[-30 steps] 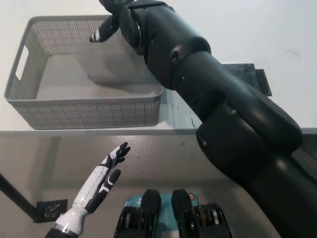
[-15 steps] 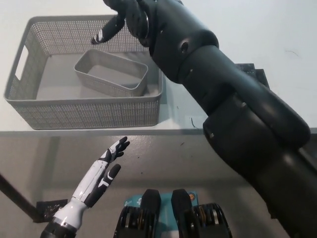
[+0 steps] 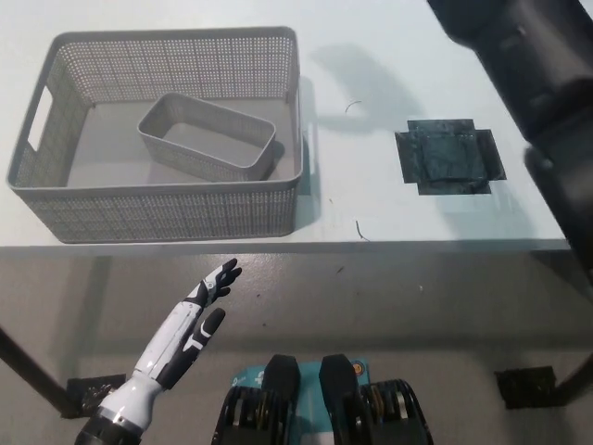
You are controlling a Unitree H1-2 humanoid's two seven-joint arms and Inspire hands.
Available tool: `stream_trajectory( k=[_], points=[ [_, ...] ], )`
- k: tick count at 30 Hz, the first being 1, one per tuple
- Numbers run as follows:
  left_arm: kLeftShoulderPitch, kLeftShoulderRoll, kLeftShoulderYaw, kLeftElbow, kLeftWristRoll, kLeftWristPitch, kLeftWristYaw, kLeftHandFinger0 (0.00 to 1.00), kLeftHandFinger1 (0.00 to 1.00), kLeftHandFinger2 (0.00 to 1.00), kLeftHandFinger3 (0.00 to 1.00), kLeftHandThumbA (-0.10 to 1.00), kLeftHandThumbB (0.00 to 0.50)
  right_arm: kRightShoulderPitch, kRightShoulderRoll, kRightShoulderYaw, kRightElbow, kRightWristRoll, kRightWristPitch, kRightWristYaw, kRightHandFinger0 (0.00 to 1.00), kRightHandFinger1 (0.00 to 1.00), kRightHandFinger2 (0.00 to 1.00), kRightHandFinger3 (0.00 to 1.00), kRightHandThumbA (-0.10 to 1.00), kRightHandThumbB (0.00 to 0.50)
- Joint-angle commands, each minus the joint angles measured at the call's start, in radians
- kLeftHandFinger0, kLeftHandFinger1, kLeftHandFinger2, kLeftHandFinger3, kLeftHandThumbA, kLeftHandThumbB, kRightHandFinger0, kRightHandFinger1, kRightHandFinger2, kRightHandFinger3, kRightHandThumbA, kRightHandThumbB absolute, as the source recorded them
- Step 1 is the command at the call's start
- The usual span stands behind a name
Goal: Use the right hand to pick up a small rectangular container and put it into a bigger container on the left side
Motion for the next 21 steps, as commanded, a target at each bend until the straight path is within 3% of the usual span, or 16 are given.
stream_trajectory(
  k=[1, 2, 3, 5, 7, 9, 11, 15, 18, 19, 21],
  points=[
    [-0.037, -0.001, 0.008, -0.020, -0.026, -0.027, 0.004, 1.00, 1.00, 1.00, 1.00, 1.00, 0.409, 0.439, -0.257, -0.331, -0.992, 0.398, 0.159, 0.141, 1.00, 1.00, 1.00, 1.00, 1.00, 0.296],
    [-0.036, -0.003, 0.007, -0.016, -0.026, -0.029, 0.005, 1.00, 1.00, 1.00, 1.00, 1.00, 0.410, 0.481, -0.257, -0.352, -1.052, 0.425, 0.181, 0.141, 1.00, 1.00, 1.00, 1.00, 1.00, 0.286],
    [-0.033, -0.007, 0.005, -0.013, -0.020, -0.031, 0.009, 1.00, 1.00, 1.00, 1.00, 1.00, 0.409, 0.561, -0.235, -0.404, -1.136, 0.509, 0.213, 0.121, 1.00, 1.00, 1.00, 1.00, 1.00, 0.319],
    [-0.022, -0.012, 0.000, -0.010, -0.017, -0.038, 0.009, 1.00, 1.00, 1.00, 1.00, 1.00, 0.399, 0.688, -0.208, -0.458, -1.246, 0.606, 0.237, 0.089, 1.00, 1.00, 1.00, 1.00, 1.00, 0.323],
    [-0.004, -0.018, -0.006, -0.011, -0.014, -0.039, 0.010, 1.00, 1.00, 1.00, 1.00, 1.00, 0.386, 0.813, -0.197, -0.472, -1.334, 0.678, 0.230, 0.070, 1.00, 1.00, 1.00, 1.00, 1.00, 0.300],
    [0.033, -0.029, -0.014, -0.012, -0.006, -0.046, 0.015, 1.00, 1.00, 1.00, 1.00, 1.00, 0.385, 0.994, -0.184, -0.457, -1.428, 0.788, 0.187, 0.051, 1.00, 1.00, 1.00, 1.00, 1.00, 0.365],
    [0.056, -0.034, -0.020, -0.019, 0.002, -0.044, 0.017, 1.00, 1.00, 1.00, 1.00, 1.00, 0.395, 1.105, -0.175, -0.427, -1.476, 0.817, 0.116, 0.025, 1.00, 1.00, 1.00, 1.00, 1.00, 0.371],
    [0.103, -0.046, -0.028, -0.018, -0.006, -0.047, 0.015, 1.00, 1.00, 1.00, 1.00, 1.00, 0.413, 1.377, -0.158, -0.297, -1.601, 0.831, -0.065, -0.035, 1.00, 1.00, 1.00, 1.00, 1.00, 0.390],
    [0.124, -0.038, -0.027, -0.030, -0.008, -0.031, 0.008, 1.00, 1.00, 1.00, 1.00, 1.00, 0.412, 1.527, -0.119, -0.189, -1.645, 0.699, -0.174, -0.071, 1.00, 1.00, 1.00, 1.00, 1.00, 0.434],
    [0.124, -0.032, -0.025, -0.029, -0.010, -0.031, 0.004, 1.00, 1.00, 1.00, 1.00, 1.00, 0.410, 1.560, -0.098, -0.163, -1.641, 0.622, -0.206, -0.079, 1.00, 1.00, 1.00, 1.00, 1.00, 0.436],
    [0.122, -0.027, -0.022, -0.028, -0.023, -0.026, -0.005, 1.00, 1.00, 1.00, 1.00, 1.00, 0.408, 1.597, -0.080, -0.144, -1.610, 0.610, -0.224, -0.069, 1.00, 1.00, 1.00, 1.00, 1.00, 0.402]
  ],
)
